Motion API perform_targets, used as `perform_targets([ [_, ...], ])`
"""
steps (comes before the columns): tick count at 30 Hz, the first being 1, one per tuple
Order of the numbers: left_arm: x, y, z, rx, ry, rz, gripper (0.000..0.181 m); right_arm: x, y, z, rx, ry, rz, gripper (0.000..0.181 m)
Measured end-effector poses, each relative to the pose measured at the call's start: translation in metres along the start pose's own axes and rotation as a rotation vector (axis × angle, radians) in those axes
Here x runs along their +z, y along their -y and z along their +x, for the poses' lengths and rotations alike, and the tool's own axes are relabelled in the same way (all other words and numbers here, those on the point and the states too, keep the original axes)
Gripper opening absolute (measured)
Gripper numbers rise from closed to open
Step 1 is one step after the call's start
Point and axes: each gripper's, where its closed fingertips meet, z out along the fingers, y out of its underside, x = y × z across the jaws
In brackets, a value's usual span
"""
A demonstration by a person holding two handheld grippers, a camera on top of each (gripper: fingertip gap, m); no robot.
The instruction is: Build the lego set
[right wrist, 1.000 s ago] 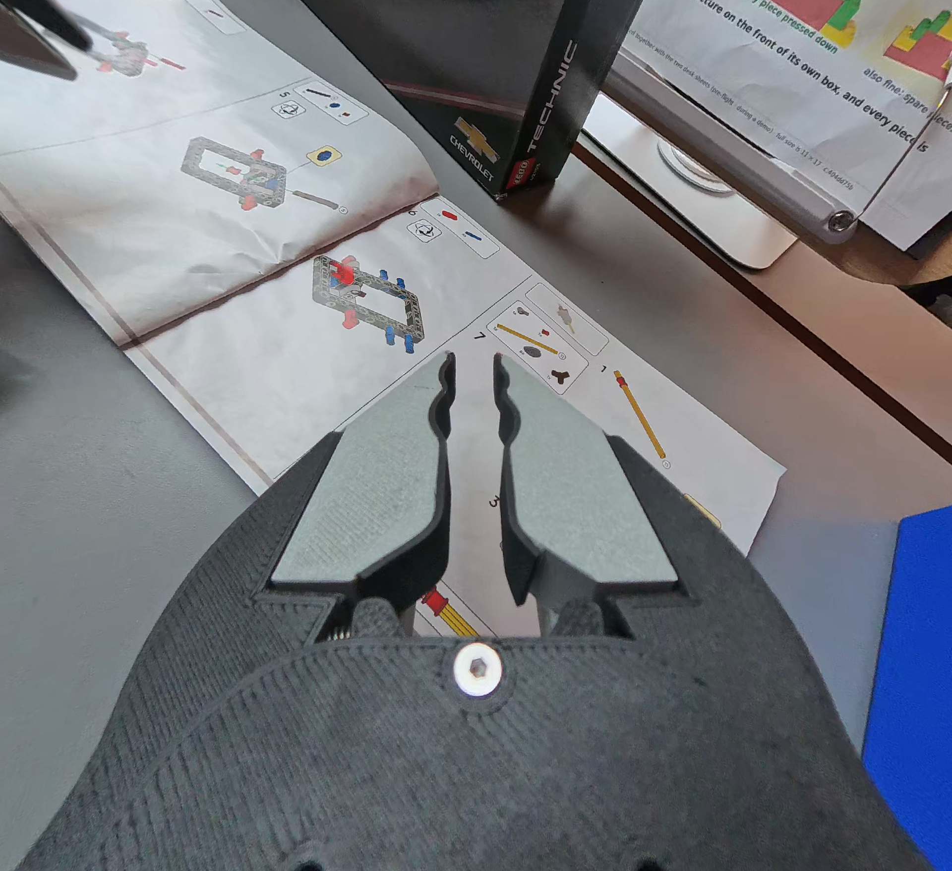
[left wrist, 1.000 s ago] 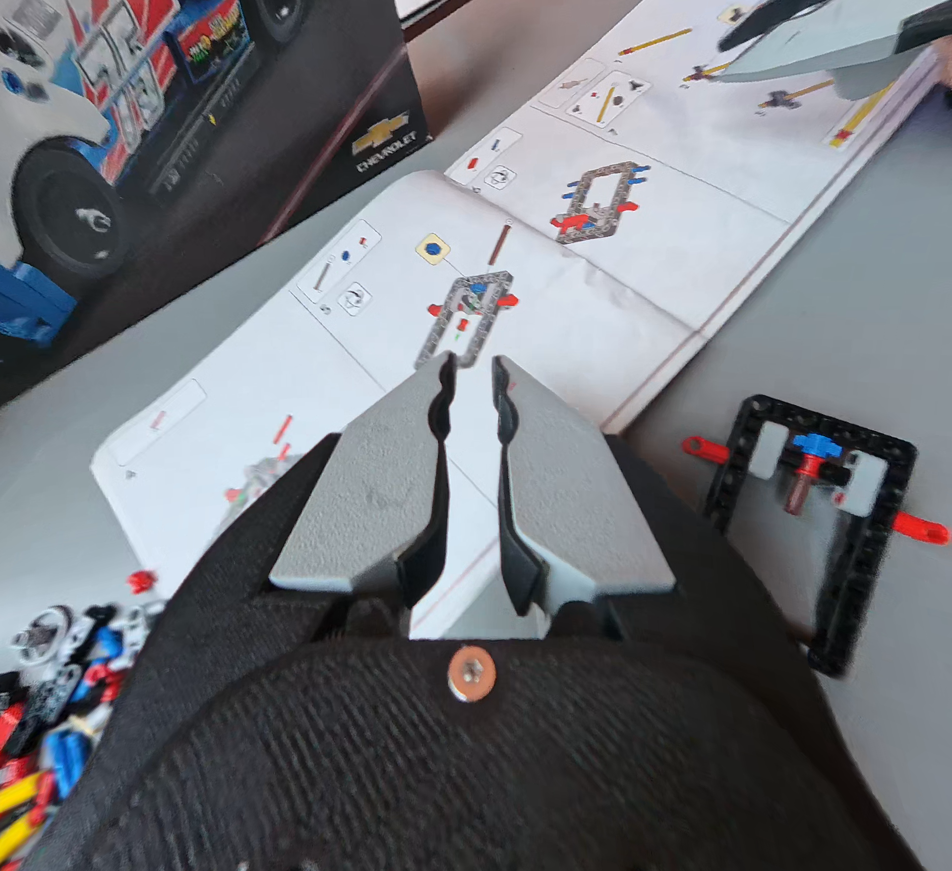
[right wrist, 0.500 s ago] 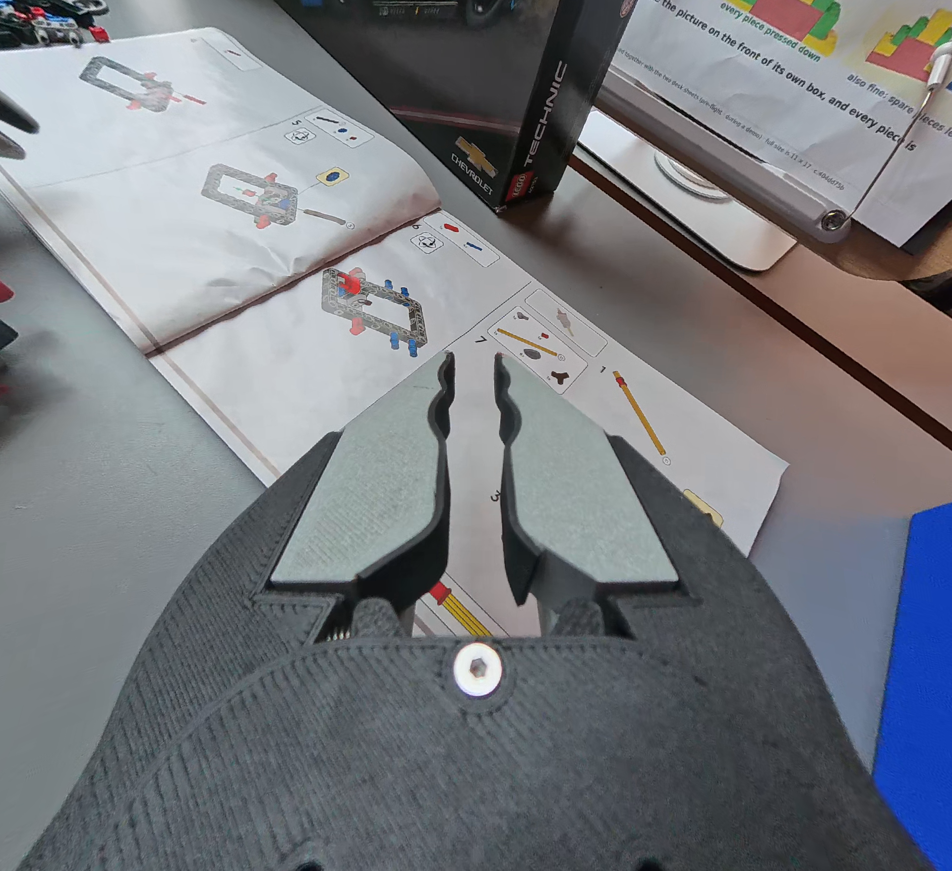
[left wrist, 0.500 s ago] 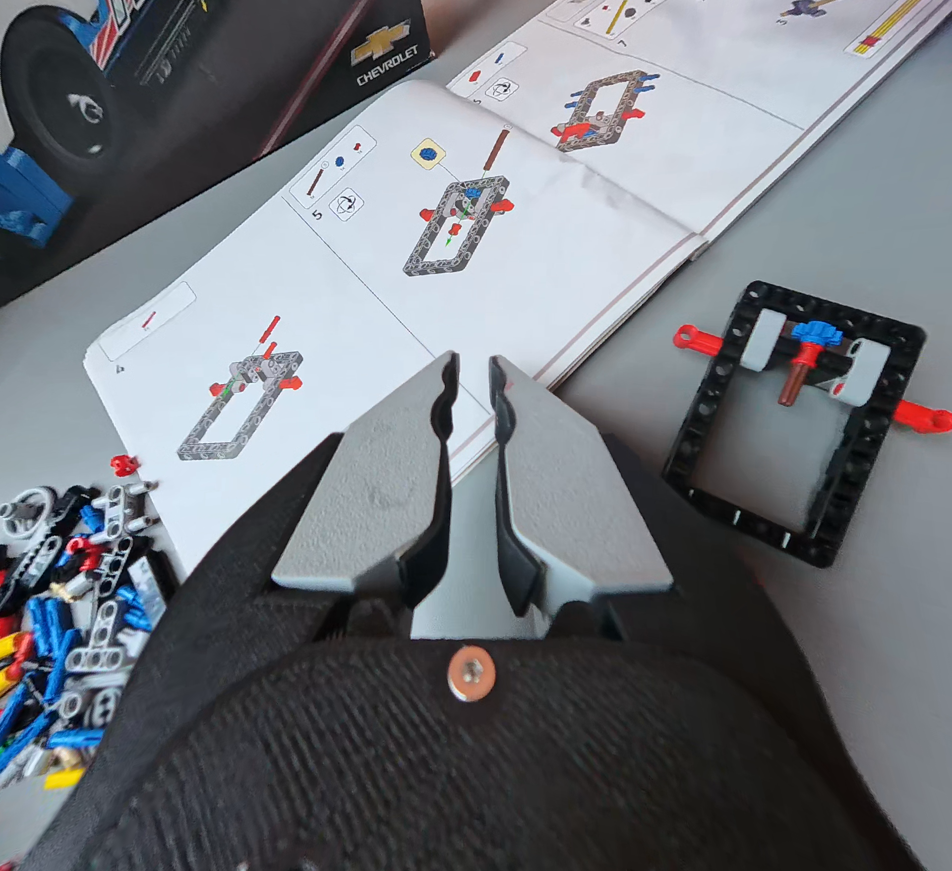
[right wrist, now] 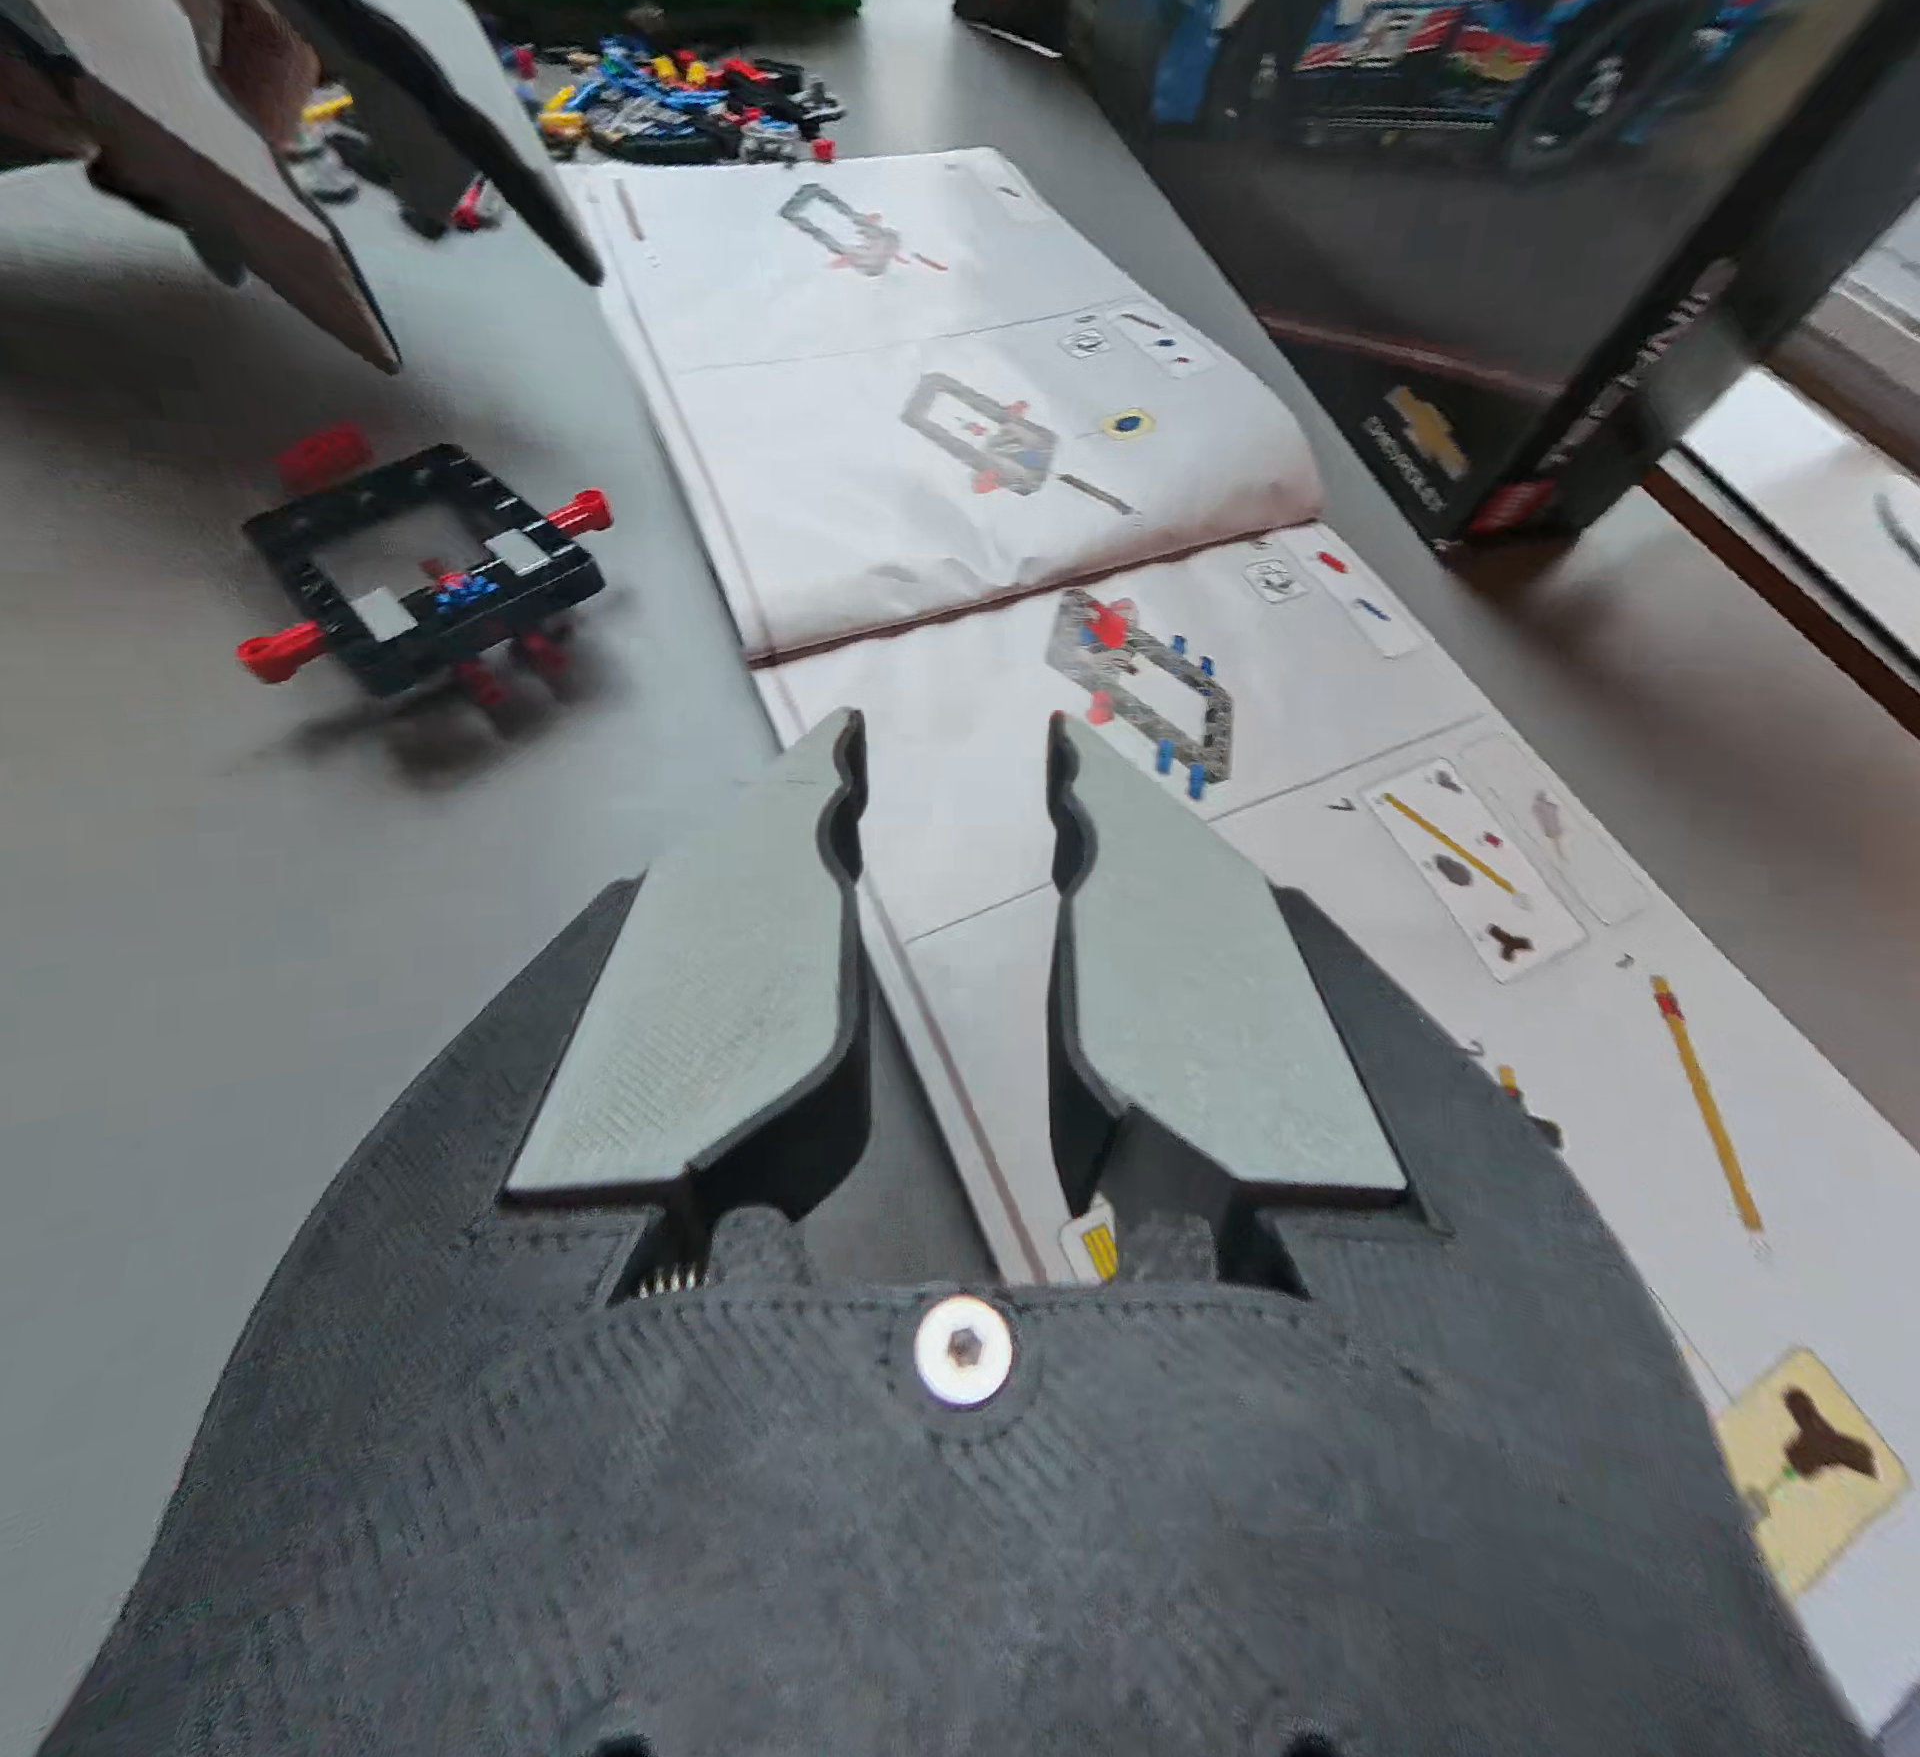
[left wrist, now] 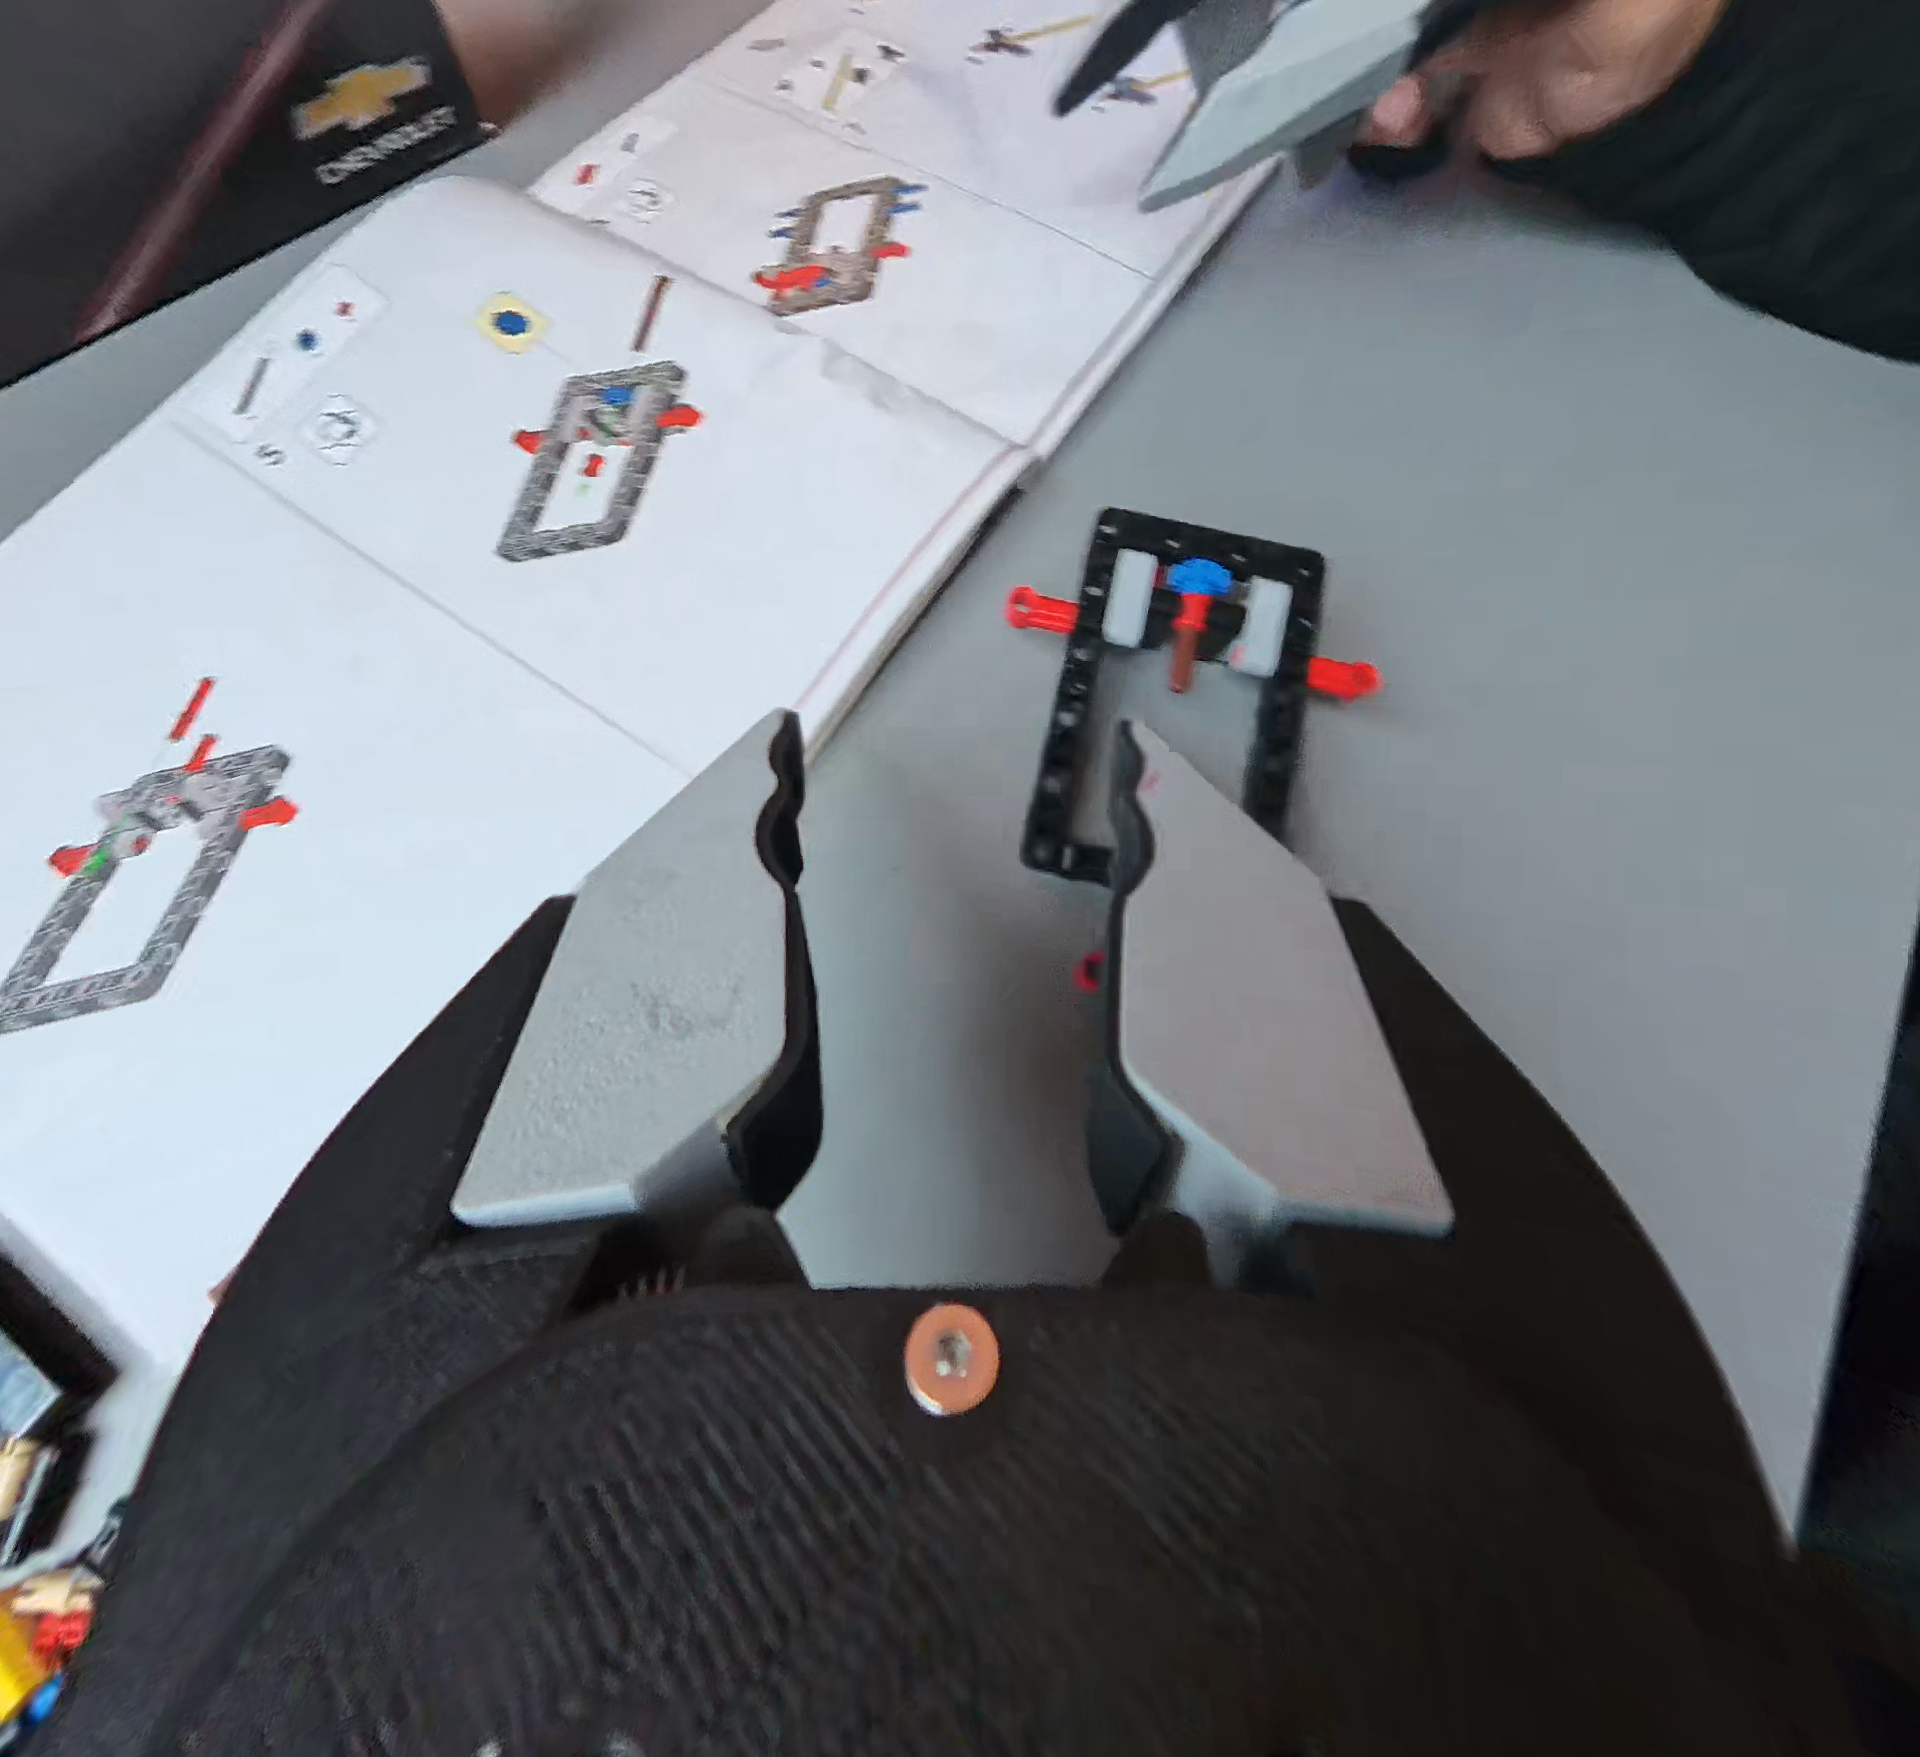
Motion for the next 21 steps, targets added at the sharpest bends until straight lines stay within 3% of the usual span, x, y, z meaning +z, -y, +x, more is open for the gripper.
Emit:
perform_targets([
  [3,-0.001,-0.003,0.030,0.091,-0.042,-0.048,0.070,0.003,0.002,-0.022,-0.084,0.082,-0.001,0.033],
  [12,0.011,-0.021,0.065,0.334,0.030,-0.193,0.062,0.011,-0.004,-0.060,-0.306,0.159,-0.045,0.033],
  [15,0.020,-0.030,0.059,0.388,0.103,-0.276,0.049,0.014,-0.009,-0.061,-0.307,0.162,-0.067,0.033],
  [19,0.025,-0.035,0.054,0.356,0.113,-0.334,0.009,0.012,-0.006,-0.058,-0.284,0.161,-0.047,0.032],
  [21,0.024,-0.036,0.056,0.321,0.084,-0.351,0.008,0.011,-0.005,-0.057,-0.281,0.161,-0.042,0.031],
])
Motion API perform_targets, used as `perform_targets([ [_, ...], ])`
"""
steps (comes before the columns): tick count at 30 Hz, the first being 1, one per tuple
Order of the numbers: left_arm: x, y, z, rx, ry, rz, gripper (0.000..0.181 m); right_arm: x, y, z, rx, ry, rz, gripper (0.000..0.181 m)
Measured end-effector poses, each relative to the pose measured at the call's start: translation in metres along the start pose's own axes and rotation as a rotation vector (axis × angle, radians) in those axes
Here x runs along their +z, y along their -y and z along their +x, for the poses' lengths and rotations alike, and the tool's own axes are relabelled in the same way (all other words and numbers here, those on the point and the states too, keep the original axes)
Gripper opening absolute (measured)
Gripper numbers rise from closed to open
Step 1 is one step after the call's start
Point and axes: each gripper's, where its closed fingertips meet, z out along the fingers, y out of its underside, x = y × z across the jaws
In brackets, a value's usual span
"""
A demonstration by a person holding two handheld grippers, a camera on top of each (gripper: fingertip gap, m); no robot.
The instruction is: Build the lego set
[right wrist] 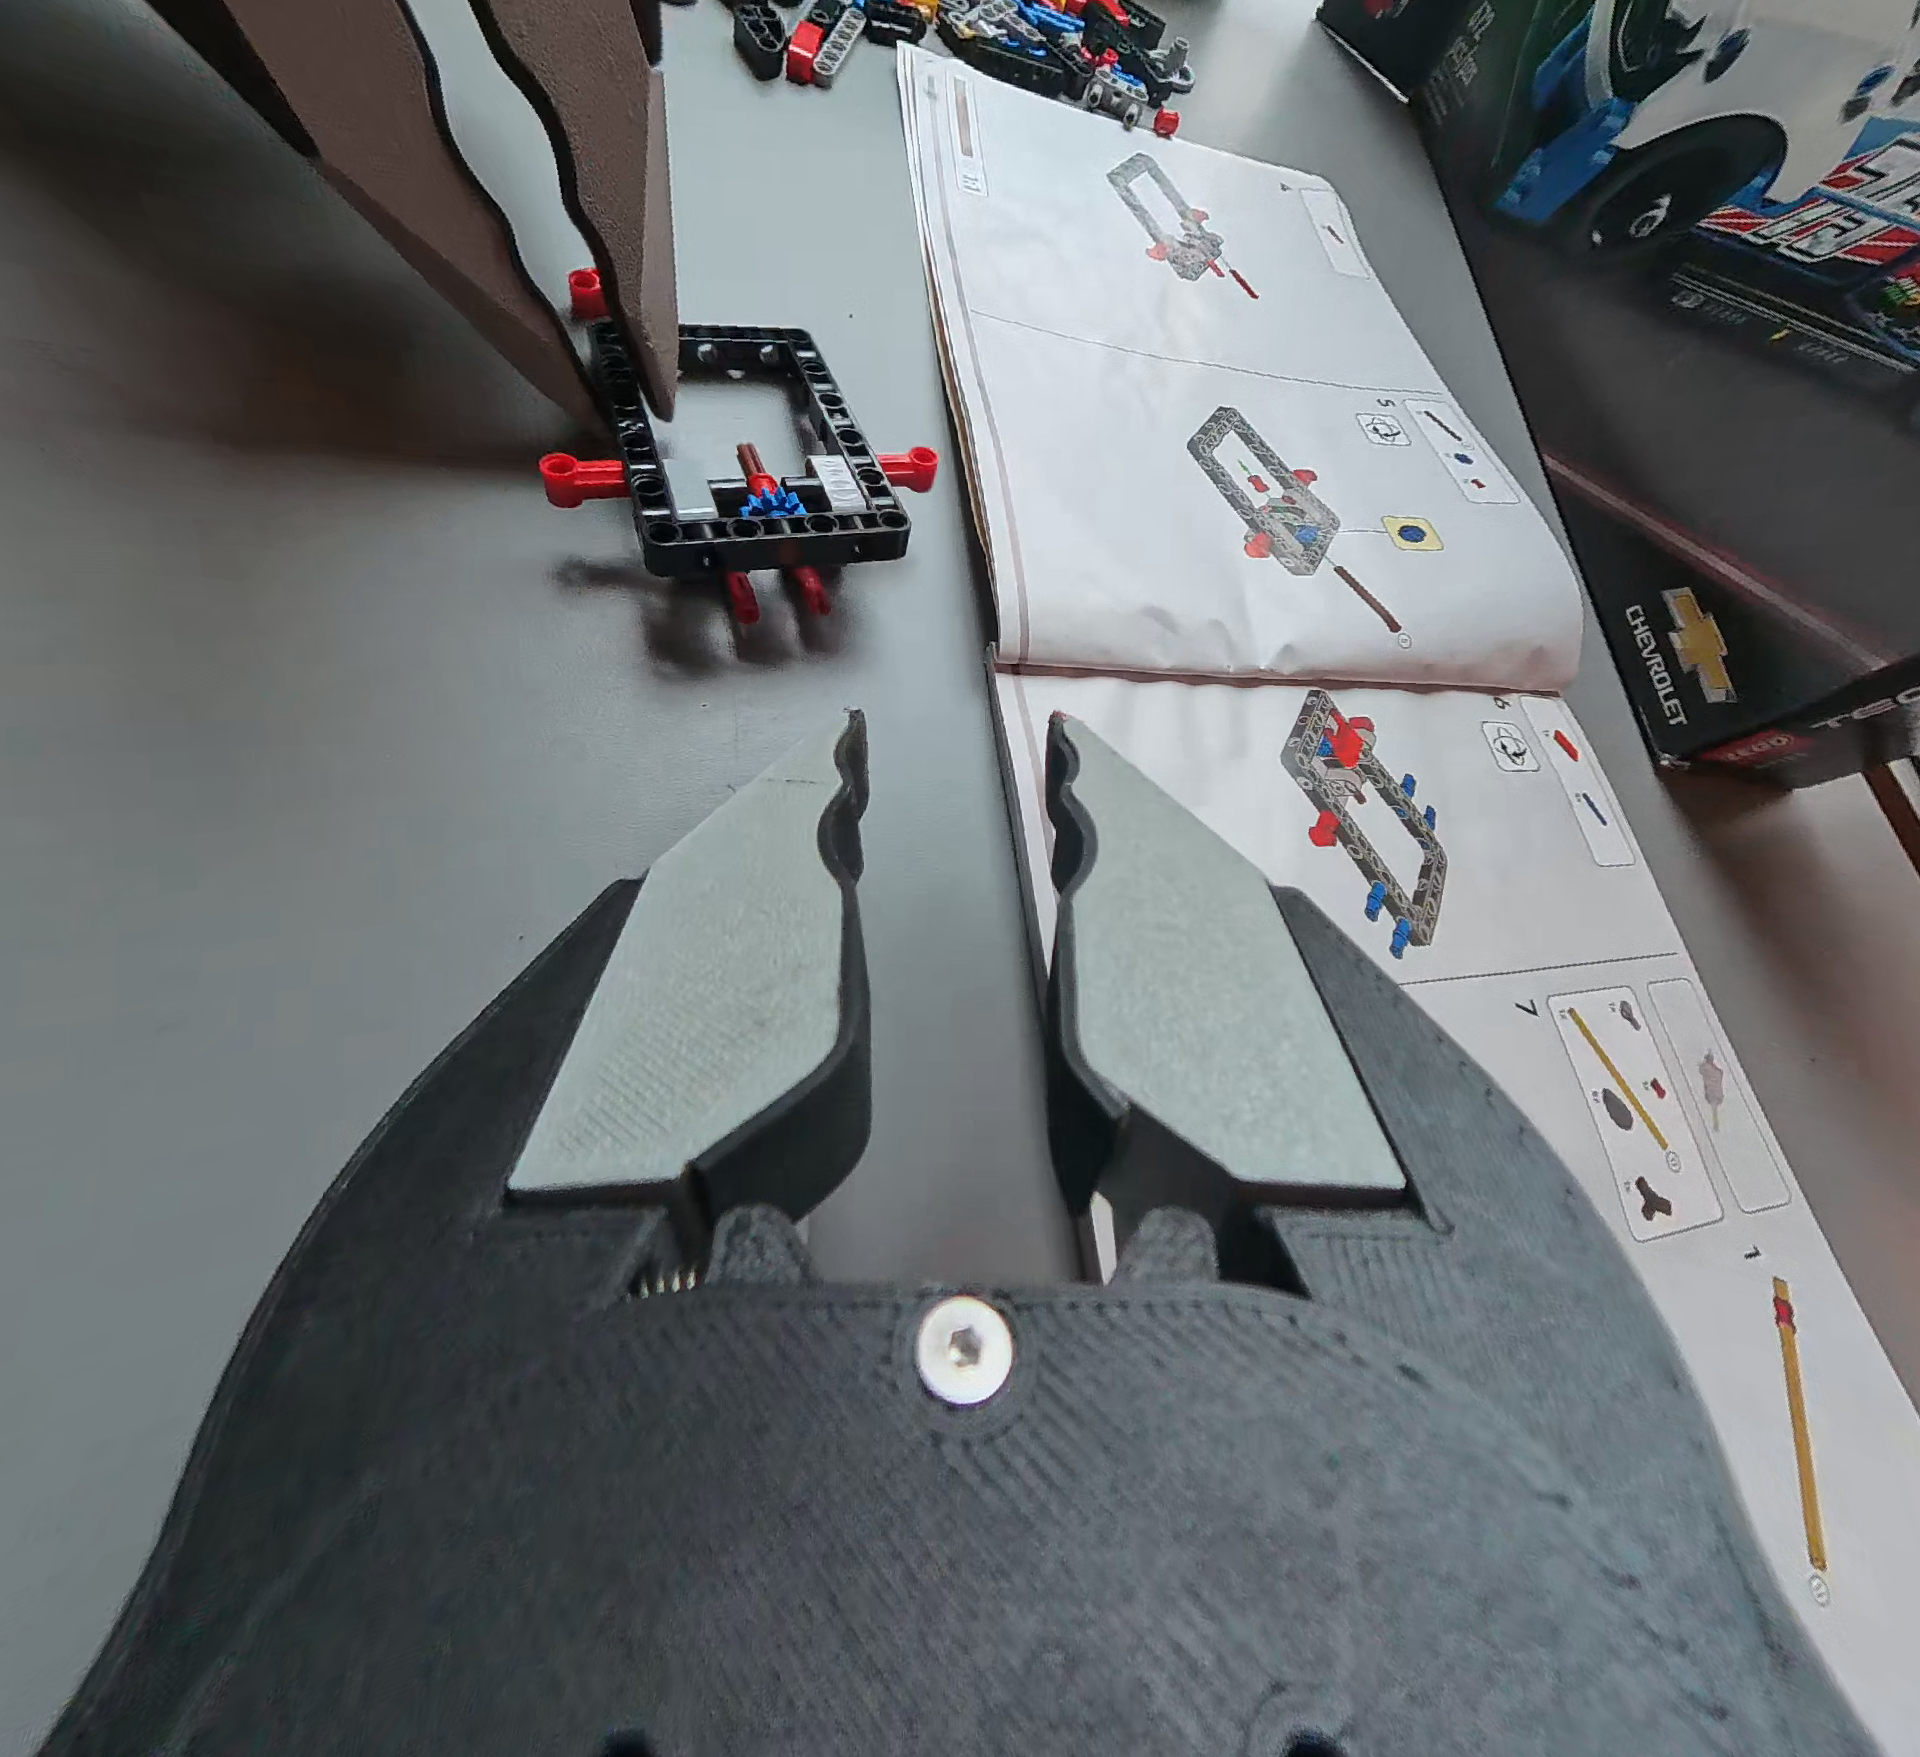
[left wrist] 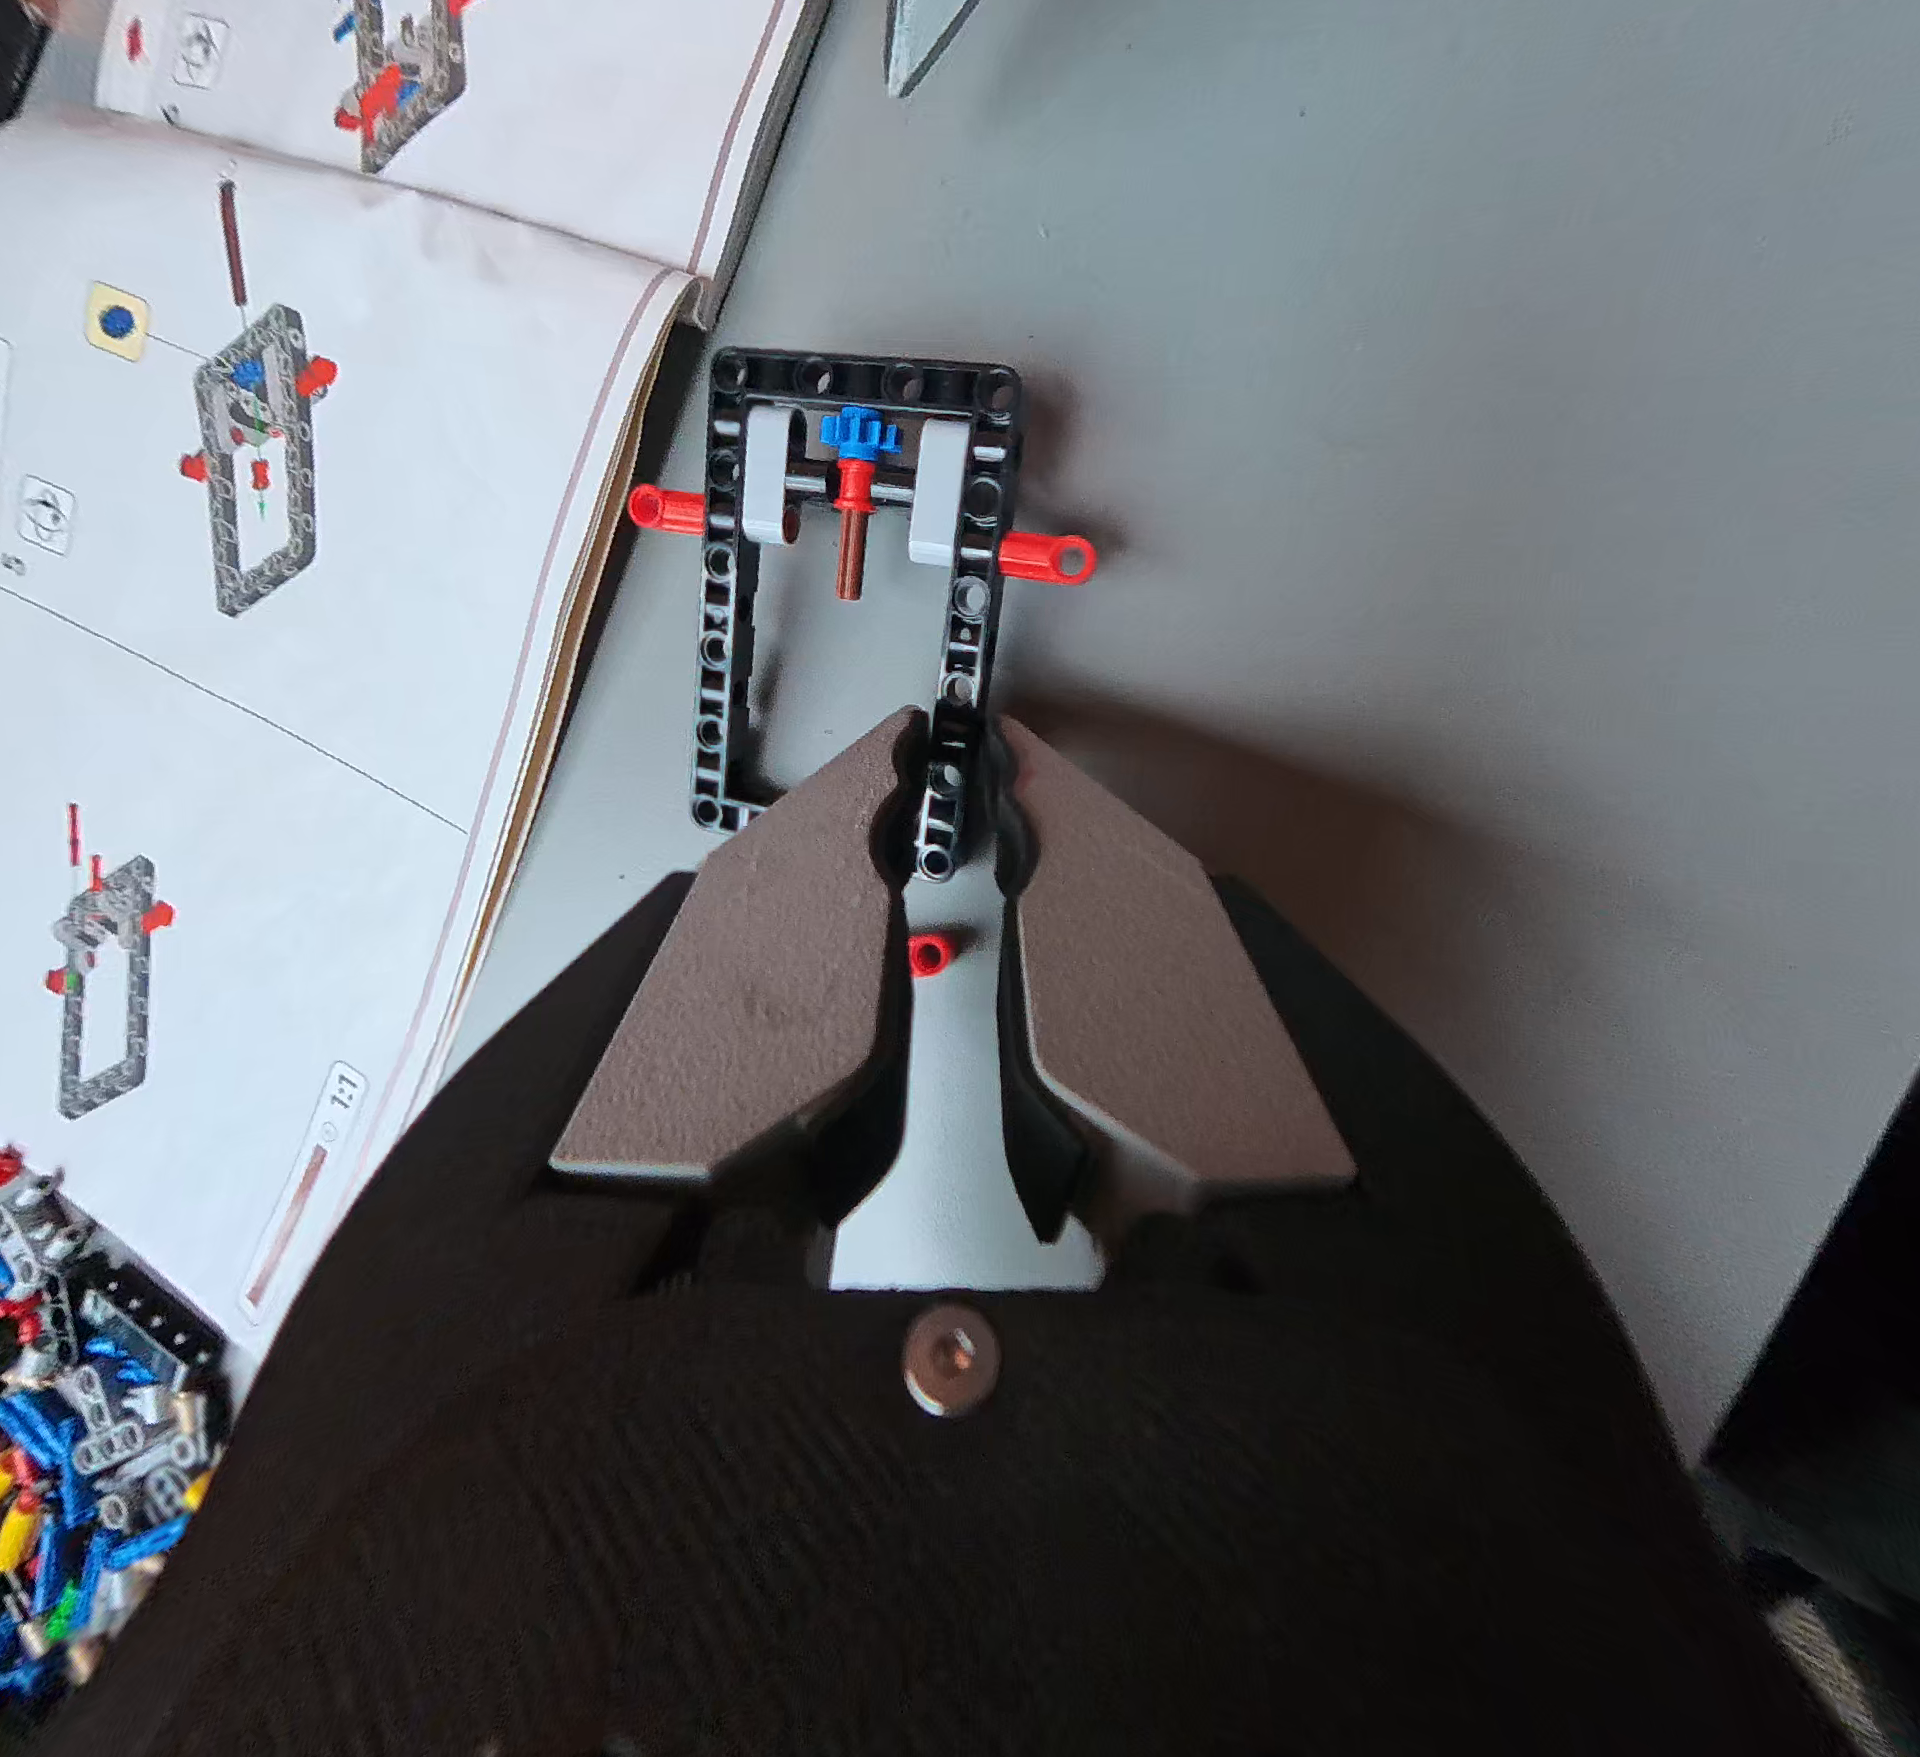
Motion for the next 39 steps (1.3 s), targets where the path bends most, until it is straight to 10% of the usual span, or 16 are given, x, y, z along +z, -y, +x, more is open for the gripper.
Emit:
perform_targets([
  [20,-0.024,0.030,0.017,-0.133,-0.267,0.245,0.006,0.015,0.010,-0.037,-0.301,-0.013,-0.057,0.048],
  [30,-0.043,0.052,0.009,-0.403,-0.465,0.393,0.006,0.005,0.028,-0.044,-0.464,-0.087,-0.006,0.000],
  [39,-0.036,0.044,0.014,-0.366,-0.446,0.376,0.007,0.001,0.028,-0.046,-0.392,-0.040,0.017,0.000],
])
